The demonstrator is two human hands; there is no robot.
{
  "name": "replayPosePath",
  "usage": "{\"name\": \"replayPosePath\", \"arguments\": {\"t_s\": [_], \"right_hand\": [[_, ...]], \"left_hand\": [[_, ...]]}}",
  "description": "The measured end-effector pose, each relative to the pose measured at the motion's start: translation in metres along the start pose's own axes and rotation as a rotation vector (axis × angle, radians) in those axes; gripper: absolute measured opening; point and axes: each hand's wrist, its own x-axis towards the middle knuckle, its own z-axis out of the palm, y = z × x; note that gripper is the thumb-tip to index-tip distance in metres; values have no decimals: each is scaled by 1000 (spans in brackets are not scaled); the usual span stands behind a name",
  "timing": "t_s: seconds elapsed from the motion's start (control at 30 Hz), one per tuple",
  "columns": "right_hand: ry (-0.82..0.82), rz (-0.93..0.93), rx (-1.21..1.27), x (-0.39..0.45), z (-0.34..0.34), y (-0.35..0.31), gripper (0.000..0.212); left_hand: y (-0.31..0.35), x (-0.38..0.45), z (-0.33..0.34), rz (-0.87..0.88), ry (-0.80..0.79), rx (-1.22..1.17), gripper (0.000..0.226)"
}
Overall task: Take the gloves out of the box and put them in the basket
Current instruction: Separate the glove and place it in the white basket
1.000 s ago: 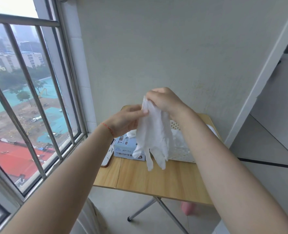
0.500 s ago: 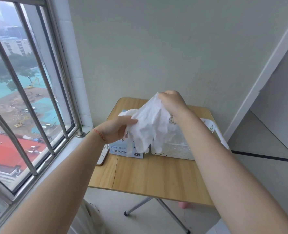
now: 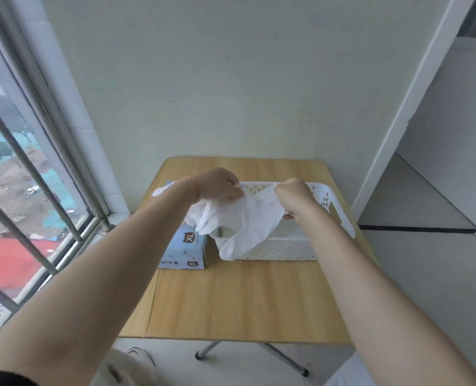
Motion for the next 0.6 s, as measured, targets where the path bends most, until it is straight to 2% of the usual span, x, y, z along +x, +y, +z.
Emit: {"name": "replayPosePath", "arguments": {"t_s": [0.1,0.17,0.23,0.37,0.5,0.6], "right_hand": [[45,0,-45,8,-14,18,13],[89,-22,-65,12,-21,28,24],[138,-39,-114,14,-27,36,34],[228,-125,-360,15,-30,46,37],[244,-167,-644,14,-29,48,58],[241,-208,-795,13,-30,48,58]], "left_hand": [[11,24,16,20,6,140,19],[14,37,25,20,20,195,12],[15,45,33,20,38,221,16],[14,48,36,26,51,316,35],[15,45,36,55,76,349,29],[14,42,32,24,106,362,31]]}}
